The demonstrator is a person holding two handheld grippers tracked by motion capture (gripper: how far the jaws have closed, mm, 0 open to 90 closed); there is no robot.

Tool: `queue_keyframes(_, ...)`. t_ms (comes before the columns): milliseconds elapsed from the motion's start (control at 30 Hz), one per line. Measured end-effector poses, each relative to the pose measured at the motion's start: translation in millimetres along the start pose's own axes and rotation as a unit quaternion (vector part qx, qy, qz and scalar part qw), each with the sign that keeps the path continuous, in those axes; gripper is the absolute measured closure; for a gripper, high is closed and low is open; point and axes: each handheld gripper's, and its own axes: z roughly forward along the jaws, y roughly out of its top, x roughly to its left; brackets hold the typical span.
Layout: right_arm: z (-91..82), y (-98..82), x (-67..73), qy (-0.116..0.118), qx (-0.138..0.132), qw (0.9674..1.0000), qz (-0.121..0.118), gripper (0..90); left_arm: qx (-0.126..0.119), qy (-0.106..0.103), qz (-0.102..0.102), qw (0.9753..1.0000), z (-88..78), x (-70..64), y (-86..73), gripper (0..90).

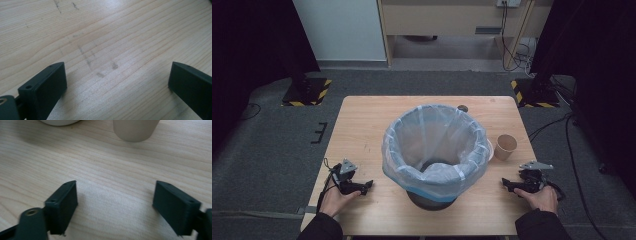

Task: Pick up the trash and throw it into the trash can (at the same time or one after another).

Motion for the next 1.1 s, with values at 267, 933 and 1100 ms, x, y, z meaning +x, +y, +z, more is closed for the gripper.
queue_keyframes(267,-18.9,4.0,-0.9,-0.002,-0.014,0.9996,0.026,28.0,0.001,0.001,-0.001,1.0,-0.8,-2.1,-1.1,0.0)
queue_keyframes(933,-47.9,27.4,-1.7,-0.033,-0.13,0.9889,0.063,38.4,0.002,0.004,-0.002,1.0,-0.7,-2.8,-0.9,0.0)
queue_keyframes(1100,-49.4,34.4,-3.8,-0.038,-0.15,0.9857,0.066,41.7,0.002,0.005,-0.003,1.0,-0.3,-3.1,-0.6,0.0)
